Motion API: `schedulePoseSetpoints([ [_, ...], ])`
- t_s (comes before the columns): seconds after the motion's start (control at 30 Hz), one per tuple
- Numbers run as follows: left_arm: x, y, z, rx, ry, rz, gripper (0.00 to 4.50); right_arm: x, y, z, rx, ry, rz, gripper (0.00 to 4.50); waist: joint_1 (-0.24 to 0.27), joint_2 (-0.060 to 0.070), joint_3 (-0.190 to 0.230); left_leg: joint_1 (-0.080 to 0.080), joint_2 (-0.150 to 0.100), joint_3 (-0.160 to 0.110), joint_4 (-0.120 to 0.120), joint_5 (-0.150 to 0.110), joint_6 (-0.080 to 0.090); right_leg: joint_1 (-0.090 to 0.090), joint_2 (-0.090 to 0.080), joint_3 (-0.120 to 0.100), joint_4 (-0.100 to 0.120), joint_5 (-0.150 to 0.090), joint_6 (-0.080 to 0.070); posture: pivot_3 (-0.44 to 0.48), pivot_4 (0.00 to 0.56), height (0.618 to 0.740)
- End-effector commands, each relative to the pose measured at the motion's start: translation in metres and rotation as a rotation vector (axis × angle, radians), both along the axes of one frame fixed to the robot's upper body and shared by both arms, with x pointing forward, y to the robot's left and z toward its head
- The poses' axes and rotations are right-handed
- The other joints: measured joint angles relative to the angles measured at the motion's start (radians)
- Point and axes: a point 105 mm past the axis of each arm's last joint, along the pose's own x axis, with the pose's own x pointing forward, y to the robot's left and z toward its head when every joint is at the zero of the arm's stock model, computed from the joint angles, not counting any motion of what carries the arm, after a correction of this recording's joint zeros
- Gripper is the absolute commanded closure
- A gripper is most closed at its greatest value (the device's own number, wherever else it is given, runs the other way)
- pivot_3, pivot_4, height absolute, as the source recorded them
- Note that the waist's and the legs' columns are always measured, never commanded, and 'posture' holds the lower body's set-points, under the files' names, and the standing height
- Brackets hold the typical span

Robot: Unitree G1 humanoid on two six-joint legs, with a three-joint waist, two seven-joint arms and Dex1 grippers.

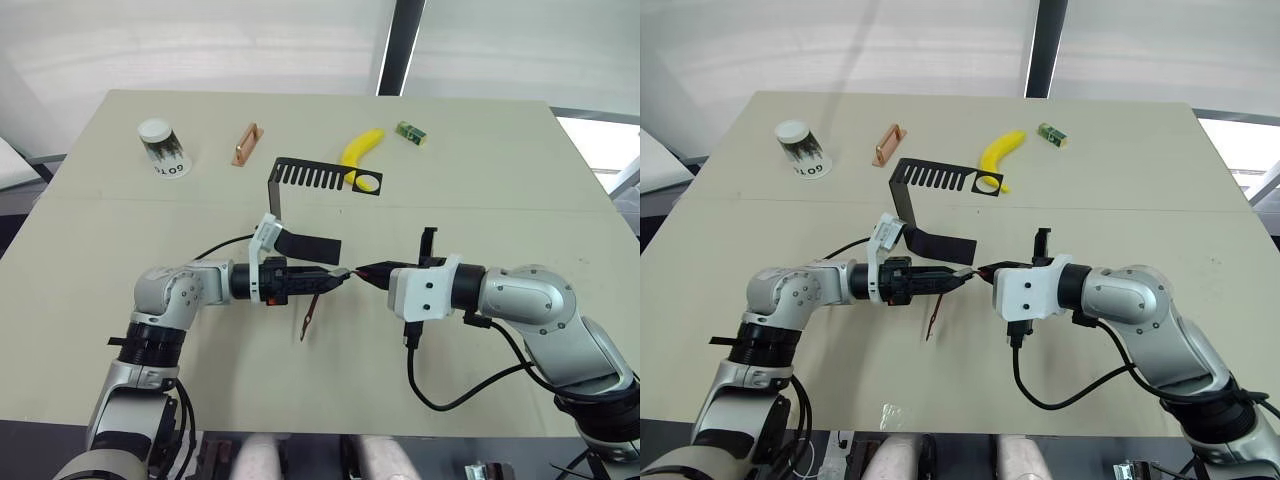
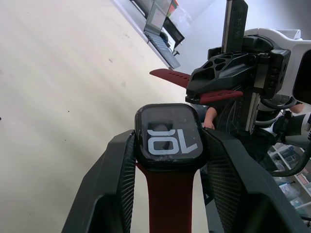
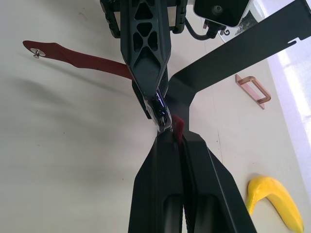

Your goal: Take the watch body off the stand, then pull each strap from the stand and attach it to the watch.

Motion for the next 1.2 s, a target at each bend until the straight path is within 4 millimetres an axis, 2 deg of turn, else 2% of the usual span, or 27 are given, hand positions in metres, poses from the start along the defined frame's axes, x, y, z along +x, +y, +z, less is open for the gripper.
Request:
schedulePoseSetpoints([
  [0.03,-0.0018,-0.0011,0.0121,-0.029,-0.047,-0.016,2.86,-0.0039,0.0002,0.0044,-0.009,-0.024,0.008,4.50,0.000,0.000,0.000,0.000,0.000,0.000,0.000,0.000,0.000,0.000,0.000,0.000,0.000,0.000,0.000,0.000,0.150,0.740],
  [0.9,-0.0010,-0.0028,0.0155,-0.043,-0.033,-0.016,2.86,-0.0036,0.0023,0.0056,0.002,-0.018,-0.001,4.50,0.000,0.000,0.000,0.000,0.000,0.000,0.000,0.000,0.000,0.000,0.000,0.000,0.000,0.000,0.000,0.000,0.150,0.740],
  [1.2,-0.0037,-0.0095,0.0177,-0.048,-0.036,-0.026,2.86,-0.0033,0.0054,0.0071,0.002,-0.022,0.002,4.50,0.000,0.000,0.000,0.000,0.000,0.000,0.000,0.000,0.000,0.000,0.000,0.000,0.000,0.000,0.000,0.000,0.150,0.740],
])
